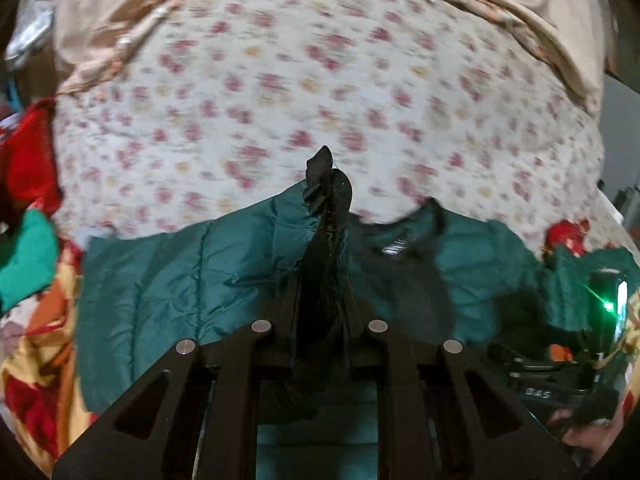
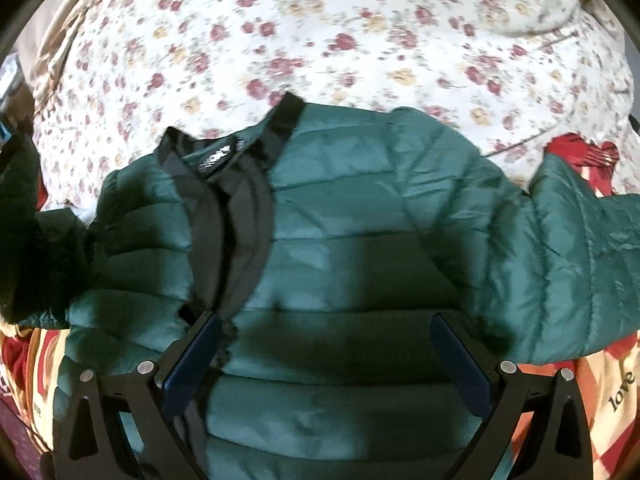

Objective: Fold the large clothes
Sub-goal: 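Fold the lifted jacket side over toward the collar center with the left tool, release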

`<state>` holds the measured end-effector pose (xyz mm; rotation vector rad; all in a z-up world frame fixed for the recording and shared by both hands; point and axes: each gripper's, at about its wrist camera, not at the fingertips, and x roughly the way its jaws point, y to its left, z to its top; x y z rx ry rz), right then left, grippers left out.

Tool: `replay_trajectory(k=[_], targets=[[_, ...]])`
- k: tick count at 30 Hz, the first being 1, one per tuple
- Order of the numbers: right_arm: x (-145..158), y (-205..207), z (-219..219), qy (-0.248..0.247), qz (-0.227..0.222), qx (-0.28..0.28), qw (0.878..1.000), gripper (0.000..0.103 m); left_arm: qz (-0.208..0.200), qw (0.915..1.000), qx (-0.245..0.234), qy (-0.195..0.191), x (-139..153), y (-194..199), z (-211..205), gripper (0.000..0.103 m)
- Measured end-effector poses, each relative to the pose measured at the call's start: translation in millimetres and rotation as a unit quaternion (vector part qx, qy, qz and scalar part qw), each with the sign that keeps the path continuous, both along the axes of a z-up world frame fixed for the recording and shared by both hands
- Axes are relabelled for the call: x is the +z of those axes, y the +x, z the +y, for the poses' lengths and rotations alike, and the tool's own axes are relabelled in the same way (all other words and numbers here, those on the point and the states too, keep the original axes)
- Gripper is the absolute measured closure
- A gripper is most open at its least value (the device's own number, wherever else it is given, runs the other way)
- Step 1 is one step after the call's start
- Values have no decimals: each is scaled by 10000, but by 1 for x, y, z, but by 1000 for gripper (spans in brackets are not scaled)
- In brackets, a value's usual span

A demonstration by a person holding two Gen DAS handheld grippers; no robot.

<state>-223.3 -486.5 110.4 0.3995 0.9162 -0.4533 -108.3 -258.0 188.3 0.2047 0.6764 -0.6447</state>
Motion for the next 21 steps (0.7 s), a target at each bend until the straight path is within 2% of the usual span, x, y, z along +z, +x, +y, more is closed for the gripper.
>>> replay_trajectory(k=[5,9,14,16,18,21], targets=[[-6,-8,-12,23,3,-46,10000,0,165,9992,-355,35,-17,-15,-43,89],[-4,-15,-17,-225,47,47,9997,0,382,9971,-657,79,-38,-18,-74,89],[-4,-27,-35,-90,27,-109,9999,0,714,9945,-718,262,-75,-9,-105,87],[-6,-29,-40,-32,57,-140,9999,0,860,9936,-651,330,-91,-3,-112,80],[-8,-28,-41,-2,81,-126,9999,0,1155,9911,-614,254,-104,6,-115,57],[-8,-28,-41,-5,79,-96,9999,0,1330,9897,-526,32,-109,11,-110,42]])
